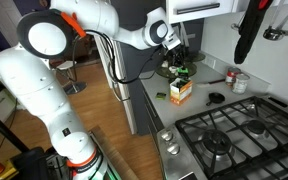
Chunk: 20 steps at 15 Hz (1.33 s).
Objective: Remove two sachets from the sachets box and put them on the table one at a time
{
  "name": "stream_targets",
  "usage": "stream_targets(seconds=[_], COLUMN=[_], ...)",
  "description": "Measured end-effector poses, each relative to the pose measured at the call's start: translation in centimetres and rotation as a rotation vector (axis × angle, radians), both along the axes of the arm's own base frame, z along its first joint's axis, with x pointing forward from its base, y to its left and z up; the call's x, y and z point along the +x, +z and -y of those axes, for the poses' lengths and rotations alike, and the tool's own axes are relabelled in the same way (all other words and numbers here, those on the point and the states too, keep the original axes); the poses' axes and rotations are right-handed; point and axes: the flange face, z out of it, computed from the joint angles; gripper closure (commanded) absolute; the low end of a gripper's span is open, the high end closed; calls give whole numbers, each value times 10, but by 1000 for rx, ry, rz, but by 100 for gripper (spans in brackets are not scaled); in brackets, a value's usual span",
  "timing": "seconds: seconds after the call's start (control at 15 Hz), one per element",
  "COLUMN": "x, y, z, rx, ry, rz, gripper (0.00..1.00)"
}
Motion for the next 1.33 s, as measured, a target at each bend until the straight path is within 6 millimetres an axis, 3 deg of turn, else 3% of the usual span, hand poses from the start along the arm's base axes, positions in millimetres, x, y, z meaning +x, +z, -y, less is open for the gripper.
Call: stream_targets(seconds=[0.33,0.53,1.0,1.33], x=[-41,-60,-78,-78], y=[24,19,-39,-92], z=[-25,-44,-87,-87], rx=[0,37,149,208], ry=[99,243,578,684], rz=[58,78,47,-35], gripper=[100,100,100,100])
